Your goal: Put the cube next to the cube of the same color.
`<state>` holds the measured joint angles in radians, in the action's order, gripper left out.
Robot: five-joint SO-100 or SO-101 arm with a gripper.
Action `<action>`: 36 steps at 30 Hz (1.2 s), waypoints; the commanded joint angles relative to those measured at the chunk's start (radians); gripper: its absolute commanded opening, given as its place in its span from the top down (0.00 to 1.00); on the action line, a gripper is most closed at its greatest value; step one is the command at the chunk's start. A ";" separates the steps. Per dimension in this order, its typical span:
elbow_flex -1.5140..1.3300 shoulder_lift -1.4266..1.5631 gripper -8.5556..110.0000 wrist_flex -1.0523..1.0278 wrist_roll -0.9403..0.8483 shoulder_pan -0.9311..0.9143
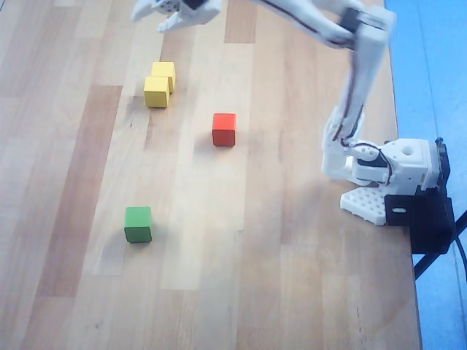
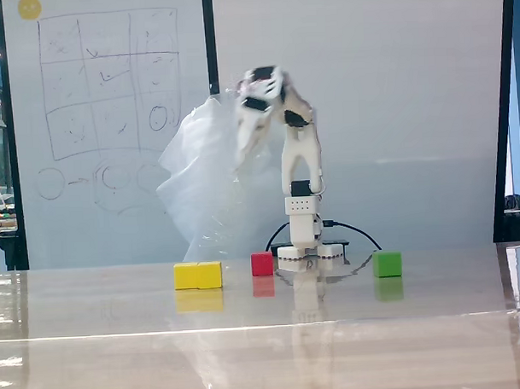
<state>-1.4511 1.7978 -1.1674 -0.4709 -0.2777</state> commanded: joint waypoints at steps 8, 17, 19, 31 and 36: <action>-0.942 0.868 0.87 0.376 0.259 0.279; -1.531 1.531 0.87 0.428 0.218 0.304; -1.605 1.608 0.87 0.385 0.219 0.304; -1.689 1.654 0.87 0.163 0.224 0.302; -1.687 1.654 0.87 0.163 0.224 0.302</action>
<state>-3.1554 3.4177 -1.0002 -0.2485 0.0199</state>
